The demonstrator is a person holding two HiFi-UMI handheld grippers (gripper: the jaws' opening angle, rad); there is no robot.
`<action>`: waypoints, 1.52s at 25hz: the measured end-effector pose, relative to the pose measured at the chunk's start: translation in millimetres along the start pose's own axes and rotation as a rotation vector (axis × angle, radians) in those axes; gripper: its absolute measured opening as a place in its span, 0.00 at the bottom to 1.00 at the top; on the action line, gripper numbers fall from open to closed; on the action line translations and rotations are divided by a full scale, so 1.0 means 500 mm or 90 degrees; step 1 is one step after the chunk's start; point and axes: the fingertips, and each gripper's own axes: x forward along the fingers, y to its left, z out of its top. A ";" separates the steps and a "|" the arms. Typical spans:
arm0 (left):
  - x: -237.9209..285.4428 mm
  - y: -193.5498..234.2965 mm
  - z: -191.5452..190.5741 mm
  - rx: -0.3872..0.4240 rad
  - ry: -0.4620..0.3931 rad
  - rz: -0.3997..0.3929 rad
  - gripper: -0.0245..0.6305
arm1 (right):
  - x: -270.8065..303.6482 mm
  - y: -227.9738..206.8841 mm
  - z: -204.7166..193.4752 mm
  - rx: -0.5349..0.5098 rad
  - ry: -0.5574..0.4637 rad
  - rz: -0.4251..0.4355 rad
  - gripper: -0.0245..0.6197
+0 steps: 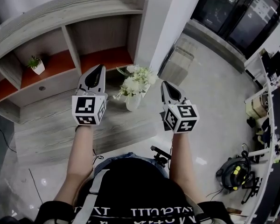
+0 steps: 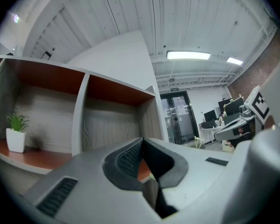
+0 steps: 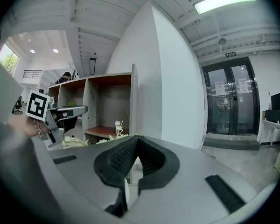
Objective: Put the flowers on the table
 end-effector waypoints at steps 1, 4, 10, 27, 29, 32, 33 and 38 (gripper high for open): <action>0.001 0.002 0.004 0.001 -0.003 0.000 0.05 | -0.002 0.000 0.015 -0.003 -0.012 -0.002 0.06; 0.002 0.005 0.021 0.003 -0.014 -0.001 0.05 | -0.012 0.004 0.065 -0.032 -0.059 -0.007 0.06; 0.003 0.004 0.051 0.014 -0.034 -0.004 0.05 | -0.027 -0.001 0.122 -0.120 -0.101 -0.046 0.06; -0.013 -0.007 0.093 0.038 -0.068 -0.014 0.05 | -0.068 0.018 0.197 -0.148 -0.200 -0.063 0.06; -0.015 -0.009 0.093 0.038 -0.068 -0.015 0.05 | -0.067 0.018 0.194 -0.155 -0.193 -0.072 0.06; -0.017 -0.015 0.094 0.040 -0.069 -0.018 0.05 | -0.066 0.020 0.186 -0.167 -0.177 -0.071 0.06; -0.019 -0.016 0.094 0.040 -0.069 -0.018 0.05 | -0.067 0.020 0.184 -0.167 -0.173 -0.070 0.06; -0.023 -0.019 0.098 0.044 -0.071 -0.022 0.05 | -0.069 0.017 0.180 -0.159 -0.163 -0.072 0.06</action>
